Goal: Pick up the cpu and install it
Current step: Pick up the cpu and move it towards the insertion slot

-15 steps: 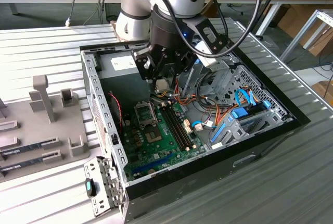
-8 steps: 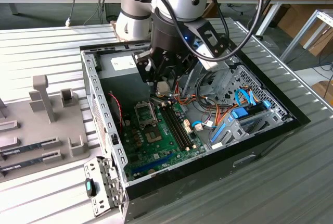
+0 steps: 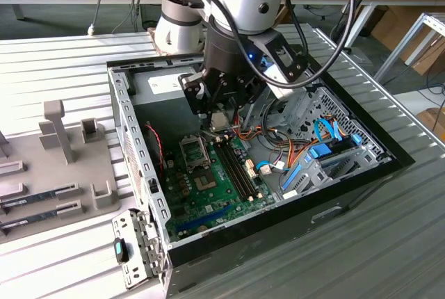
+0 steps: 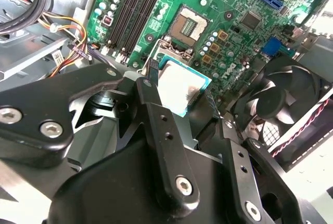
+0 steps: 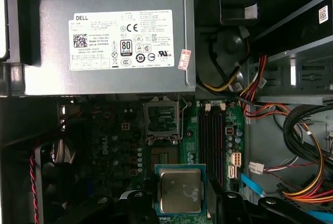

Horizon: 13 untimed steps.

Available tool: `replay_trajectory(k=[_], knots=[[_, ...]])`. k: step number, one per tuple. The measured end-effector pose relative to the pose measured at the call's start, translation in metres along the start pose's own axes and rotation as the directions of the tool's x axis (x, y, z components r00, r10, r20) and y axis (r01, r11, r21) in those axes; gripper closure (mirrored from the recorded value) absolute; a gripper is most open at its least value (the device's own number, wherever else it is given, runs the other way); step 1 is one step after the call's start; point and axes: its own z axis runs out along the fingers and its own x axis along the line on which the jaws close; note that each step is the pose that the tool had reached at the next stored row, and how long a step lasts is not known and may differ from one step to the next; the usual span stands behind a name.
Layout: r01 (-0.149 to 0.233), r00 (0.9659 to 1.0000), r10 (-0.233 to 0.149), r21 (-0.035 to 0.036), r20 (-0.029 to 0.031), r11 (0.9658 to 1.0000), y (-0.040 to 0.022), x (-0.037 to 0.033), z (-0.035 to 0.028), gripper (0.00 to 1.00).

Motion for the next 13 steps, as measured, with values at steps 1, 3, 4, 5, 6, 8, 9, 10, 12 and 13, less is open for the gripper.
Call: replay_trajectory(k=[1, 3, 4, 5, 6, 8, 9, 10, 12, 13], knots=[[0.0, 1.0, 0.0, 0.0, 0.0, 1.0, -0.0004, -0.0001, 0.0002, 0.53], [0.0, 1.0, 0.0, 0.0001, 0.0, 1.0, -0.0016, -0.0003, 0.0009, 0.53], [0.0, 1.0, 0.0, 0.0001, 0.0, 1.0, -0.0021, -0.0003, 0.0012, 0.53], [0.0, 1.0, 0.0, 0.0, 0.0, 1.0, -0.0026, -0.0004, 0.0016, 0.53], [0.0, 1.0, 0.0, 0.0, 0.0001, 1.0, -0.0033, -0.0005, 0.0021, 0.53], [0.0, 1.0, 0.0, 0.0, 0.0, 1.0, -0.0042, -0.0007, 0.0026, 0.53], [0.0, 1.0, 0.0, 0.0, 0.0, 1.0, -0.0049, -0.0008, 0.003, 0.53], [0.0, 1.0, 0.0, 0.0, 0.0, 1.0, -0.0053, -0.0008, 0.0032, 0.53], [0.0, 1.0, 0.0, 0.0, 0.0, 1.0, -0.007, -0.0012, 0.0044, 0.53], [0.0, 1.0, 0.0, 0.0, 0.0, 1.0, -0.0074, -0.0013, 0.0046, 0.53]])
